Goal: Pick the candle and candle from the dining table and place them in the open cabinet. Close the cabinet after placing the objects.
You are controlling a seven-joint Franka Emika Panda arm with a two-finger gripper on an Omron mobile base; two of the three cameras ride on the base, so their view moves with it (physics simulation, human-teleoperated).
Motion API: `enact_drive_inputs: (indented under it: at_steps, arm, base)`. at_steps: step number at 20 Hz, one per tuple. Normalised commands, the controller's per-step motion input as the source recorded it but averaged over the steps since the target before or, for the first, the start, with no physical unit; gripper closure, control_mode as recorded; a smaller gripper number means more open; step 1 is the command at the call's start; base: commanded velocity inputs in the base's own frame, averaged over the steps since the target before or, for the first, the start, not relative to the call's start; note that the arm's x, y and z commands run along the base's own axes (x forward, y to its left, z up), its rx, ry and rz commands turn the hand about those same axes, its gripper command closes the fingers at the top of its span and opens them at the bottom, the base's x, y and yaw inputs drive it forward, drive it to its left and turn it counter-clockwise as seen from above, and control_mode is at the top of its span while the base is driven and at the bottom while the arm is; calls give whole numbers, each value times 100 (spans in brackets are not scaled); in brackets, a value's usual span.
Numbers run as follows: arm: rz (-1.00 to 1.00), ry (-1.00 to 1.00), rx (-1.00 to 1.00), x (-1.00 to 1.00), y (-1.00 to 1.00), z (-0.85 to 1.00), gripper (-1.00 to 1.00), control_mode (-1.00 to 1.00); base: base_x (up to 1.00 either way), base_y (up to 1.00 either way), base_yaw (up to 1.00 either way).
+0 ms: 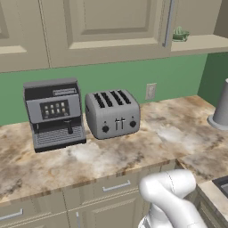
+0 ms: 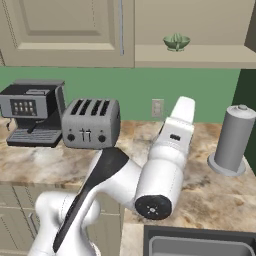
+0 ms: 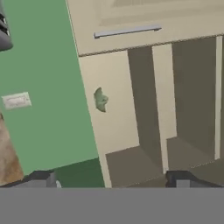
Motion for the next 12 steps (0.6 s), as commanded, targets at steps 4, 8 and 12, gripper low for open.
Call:
enact_drive_inputs:
  at_steps: [4,8,12]
  arm:
    - [1,-35,10,3,0,0,-100,-100]
    - [1,-25,13,14,-1,-3,-100,-100]
    - [0,-21,12,1,-14,0,-100,-100]
  base:
    - [0,0,0]
    - [0,0,0]
    - [0,0,0]
